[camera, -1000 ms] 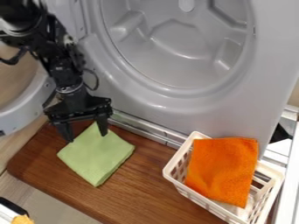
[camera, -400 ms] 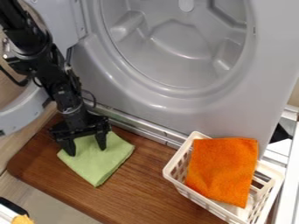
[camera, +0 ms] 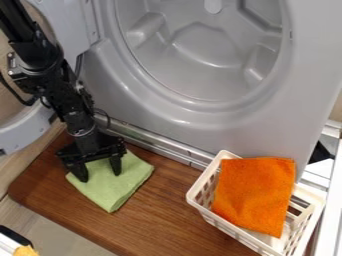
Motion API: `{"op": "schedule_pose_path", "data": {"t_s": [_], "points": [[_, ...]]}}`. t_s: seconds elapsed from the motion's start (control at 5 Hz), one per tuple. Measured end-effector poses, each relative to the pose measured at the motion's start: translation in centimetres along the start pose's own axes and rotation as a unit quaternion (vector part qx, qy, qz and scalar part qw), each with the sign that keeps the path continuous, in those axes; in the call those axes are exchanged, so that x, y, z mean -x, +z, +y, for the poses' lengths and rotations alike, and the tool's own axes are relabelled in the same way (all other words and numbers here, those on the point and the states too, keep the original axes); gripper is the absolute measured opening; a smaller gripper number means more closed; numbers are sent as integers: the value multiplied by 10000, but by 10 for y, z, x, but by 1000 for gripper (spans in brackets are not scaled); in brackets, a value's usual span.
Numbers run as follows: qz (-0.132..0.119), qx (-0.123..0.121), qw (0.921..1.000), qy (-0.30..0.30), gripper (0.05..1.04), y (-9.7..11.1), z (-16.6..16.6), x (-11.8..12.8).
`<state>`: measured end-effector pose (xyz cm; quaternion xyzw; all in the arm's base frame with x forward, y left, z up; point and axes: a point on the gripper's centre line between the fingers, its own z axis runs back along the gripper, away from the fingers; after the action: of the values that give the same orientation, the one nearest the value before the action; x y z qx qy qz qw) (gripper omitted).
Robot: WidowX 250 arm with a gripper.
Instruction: Move the green cloth near beside the basket with the orange cloth
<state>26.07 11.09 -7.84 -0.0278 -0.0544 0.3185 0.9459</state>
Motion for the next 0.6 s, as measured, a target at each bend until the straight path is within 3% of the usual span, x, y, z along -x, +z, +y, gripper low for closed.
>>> {"op": "schedule_pose_path", "data": {"t_s": [0.2, 0.6], "points": [[-42, 10, 10000, -56, 1000, 0, -7, 7], [136, 213, 9986, -457, 999, 2, -36, 37]]}}
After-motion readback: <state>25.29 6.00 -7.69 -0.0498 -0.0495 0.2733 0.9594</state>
